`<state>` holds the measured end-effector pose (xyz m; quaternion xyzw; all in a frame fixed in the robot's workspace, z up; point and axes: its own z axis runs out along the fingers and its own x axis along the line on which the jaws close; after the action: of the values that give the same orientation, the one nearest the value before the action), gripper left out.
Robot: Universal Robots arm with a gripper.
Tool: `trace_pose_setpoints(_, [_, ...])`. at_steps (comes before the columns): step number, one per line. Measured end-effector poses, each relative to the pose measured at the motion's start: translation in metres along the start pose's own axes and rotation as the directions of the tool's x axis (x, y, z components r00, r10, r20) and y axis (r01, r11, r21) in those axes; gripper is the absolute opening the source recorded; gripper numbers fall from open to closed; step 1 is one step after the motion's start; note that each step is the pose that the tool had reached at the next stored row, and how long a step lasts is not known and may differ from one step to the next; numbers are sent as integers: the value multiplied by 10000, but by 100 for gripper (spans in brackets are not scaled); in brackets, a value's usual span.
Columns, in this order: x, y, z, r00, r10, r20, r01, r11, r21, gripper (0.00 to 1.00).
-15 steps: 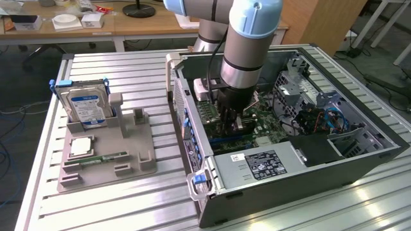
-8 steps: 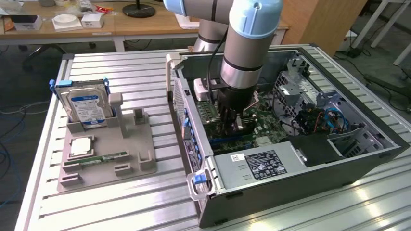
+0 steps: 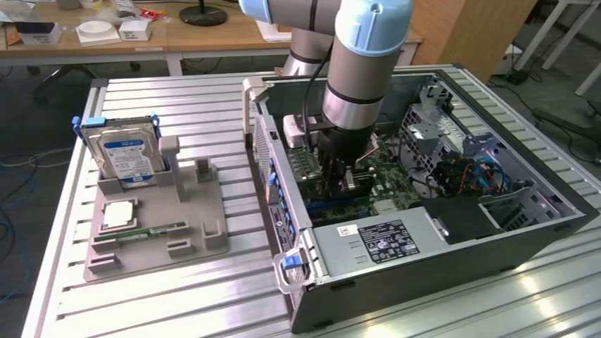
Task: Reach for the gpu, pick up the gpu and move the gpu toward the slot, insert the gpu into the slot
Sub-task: 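Insert the gpu into the slot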
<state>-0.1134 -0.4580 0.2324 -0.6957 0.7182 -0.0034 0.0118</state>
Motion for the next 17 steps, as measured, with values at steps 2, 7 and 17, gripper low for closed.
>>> trace_pose_setpoints(2, [0,1,-1,10000,-4,0,4,10000,1,29])
trace_pose_setpoints(7, [0,1,-4,10000,-25,-3,25,10000,-2,29])
trace_pose_setpoints(17, [-4,2,-9,9999,-129,9,129,9999,-2,29])
